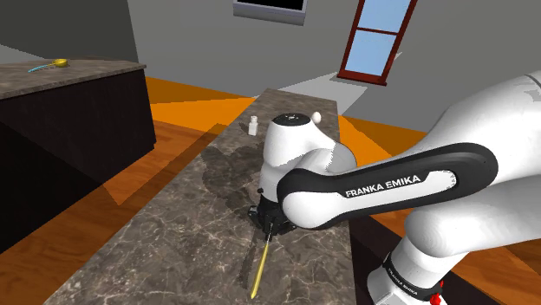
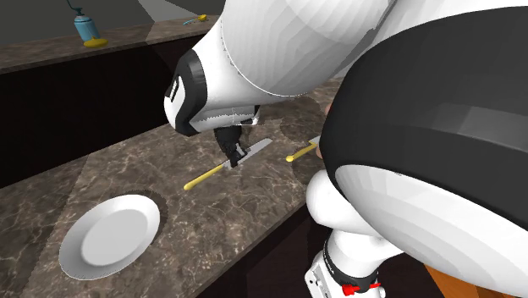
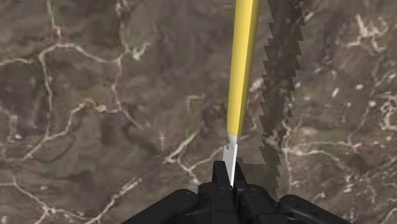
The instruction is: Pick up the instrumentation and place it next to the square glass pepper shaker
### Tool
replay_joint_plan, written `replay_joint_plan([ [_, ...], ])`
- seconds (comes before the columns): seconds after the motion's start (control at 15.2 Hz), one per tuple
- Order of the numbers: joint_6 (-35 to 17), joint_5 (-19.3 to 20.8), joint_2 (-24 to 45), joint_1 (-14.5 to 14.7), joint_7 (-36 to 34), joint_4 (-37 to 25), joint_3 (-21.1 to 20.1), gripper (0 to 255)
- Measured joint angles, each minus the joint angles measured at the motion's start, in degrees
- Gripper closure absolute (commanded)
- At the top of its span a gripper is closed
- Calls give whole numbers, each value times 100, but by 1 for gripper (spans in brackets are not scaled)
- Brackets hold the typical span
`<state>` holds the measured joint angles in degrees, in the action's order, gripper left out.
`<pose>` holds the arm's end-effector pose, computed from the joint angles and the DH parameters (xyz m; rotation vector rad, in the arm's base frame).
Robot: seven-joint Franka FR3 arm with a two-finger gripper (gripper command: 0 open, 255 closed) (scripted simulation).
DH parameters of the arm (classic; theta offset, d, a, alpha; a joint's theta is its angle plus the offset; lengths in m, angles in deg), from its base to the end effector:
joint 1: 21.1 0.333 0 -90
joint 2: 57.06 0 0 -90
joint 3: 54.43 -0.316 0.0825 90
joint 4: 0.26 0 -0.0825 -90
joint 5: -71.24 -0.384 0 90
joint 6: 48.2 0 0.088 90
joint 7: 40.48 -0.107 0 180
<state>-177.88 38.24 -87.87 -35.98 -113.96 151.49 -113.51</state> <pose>0.2950 0.2683 0.3298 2.7688 -1.4655 0.0323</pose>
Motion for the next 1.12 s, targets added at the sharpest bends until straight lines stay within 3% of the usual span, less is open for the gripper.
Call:
replay_joint_plan([
  [1.12, 1428, 251, -769, 315, 32, -612, 891, 255],
])
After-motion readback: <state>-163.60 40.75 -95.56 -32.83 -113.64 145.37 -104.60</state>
